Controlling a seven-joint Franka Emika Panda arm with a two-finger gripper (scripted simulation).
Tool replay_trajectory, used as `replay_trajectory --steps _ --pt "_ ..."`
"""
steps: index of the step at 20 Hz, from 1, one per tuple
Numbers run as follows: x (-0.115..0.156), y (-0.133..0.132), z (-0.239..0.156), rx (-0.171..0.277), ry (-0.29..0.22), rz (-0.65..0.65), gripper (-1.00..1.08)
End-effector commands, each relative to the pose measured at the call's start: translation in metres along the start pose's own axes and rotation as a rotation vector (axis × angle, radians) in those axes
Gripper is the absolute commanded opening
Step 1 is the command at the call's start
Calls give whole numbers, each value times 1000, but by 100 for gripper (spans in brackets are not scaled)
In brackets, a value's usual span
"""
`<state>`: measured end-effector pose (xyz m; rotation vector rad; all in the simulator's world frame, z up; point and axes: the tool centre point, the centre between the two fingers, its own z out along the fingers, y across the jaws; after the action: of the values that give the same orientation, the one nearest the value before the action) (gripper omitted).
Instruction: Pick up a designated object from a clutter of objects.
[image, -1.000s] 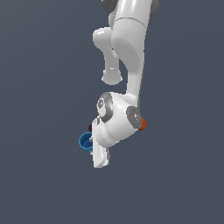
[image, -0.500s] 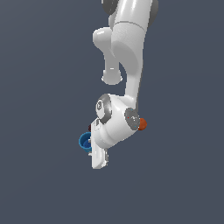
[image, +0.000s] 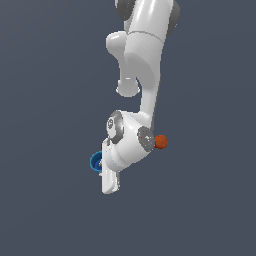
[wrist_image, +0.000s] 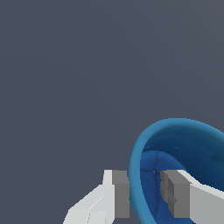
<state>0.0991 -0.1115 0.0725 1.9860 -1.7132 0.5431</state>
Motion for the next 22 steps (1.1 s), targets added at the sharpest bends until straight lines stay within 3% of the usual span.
replay_trajectory --steps 1,12,22 --pt "0 0 1 0 0 -1 -100" --pt "4 -2 -12 0 0 0 -100" --pt "29 -11 -82 -1 -2 1 -100"
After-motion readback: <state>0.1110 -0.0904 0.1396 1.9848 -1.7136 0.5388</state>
